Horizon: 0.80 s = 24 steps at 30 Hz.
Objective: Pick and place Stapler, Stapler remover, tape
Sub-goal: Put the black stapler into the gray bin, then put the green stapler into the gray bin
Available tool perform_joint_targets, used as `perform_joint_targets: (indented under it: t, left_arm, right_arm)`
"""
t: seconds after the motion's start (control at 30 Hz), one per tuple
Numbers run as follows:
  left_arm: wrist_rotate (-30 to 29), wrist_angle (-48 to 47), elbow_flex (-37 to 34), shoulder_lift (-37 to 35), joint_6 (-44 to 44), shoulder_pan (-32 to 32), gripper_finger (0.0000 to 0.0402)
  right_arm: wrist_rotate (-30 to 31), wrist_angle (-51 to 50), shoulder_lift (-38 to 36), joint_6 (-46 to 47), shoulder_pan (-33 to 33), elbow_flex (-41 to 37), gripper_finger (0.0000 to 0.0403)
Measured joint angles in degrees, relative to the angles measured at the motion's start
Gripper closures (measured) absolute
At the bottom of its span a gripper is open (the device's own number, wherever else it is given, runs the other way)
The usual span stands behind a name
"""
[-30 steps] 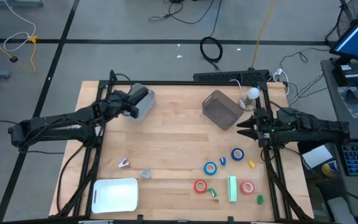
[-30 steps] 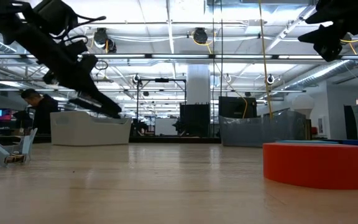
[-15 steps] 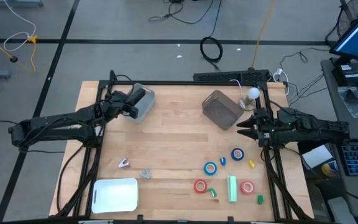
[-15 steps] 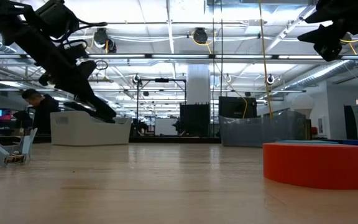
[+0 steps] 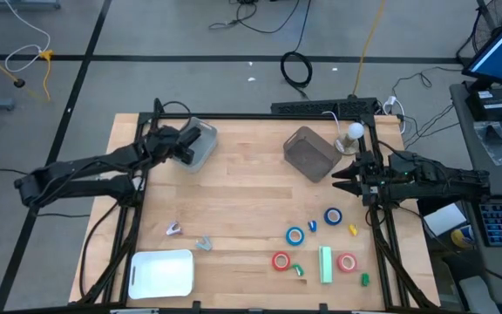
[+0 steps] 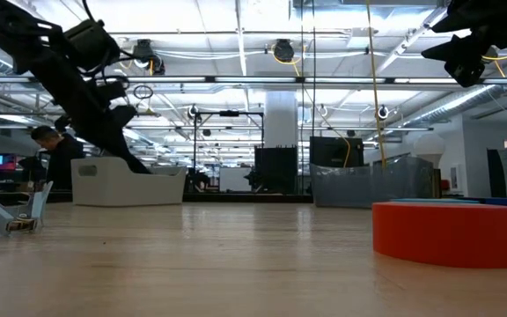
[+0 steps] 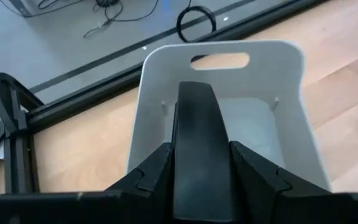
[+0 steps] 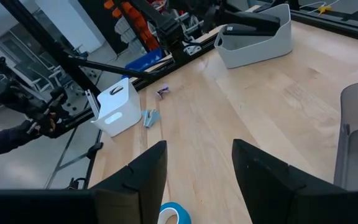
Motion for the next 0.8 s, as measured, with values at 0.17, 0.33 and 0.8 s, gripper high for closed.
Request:
perform_joint_targets:
  t: [0.17,0.33,0.8]
  left_arm:
    - [1.4,2.7,0.0,2.3,1.7,1.1,0.0265]
    - [2.5,3.1,0.0,4.6,2.5,1.8,0.0265]
    - [1.8,4.5,0.1,7.1,4.0,2.0,0.0213]
  right_arm:
    - [-0.1,0.0,0.0,0.3,0.0,0.0,0.0229]
    - [-0.1,0.0,0.0,1.5,0.0,0.0,0.0229]
    - [0.0,0.5,0.0,1.5,0.0,0.0,0.0229]
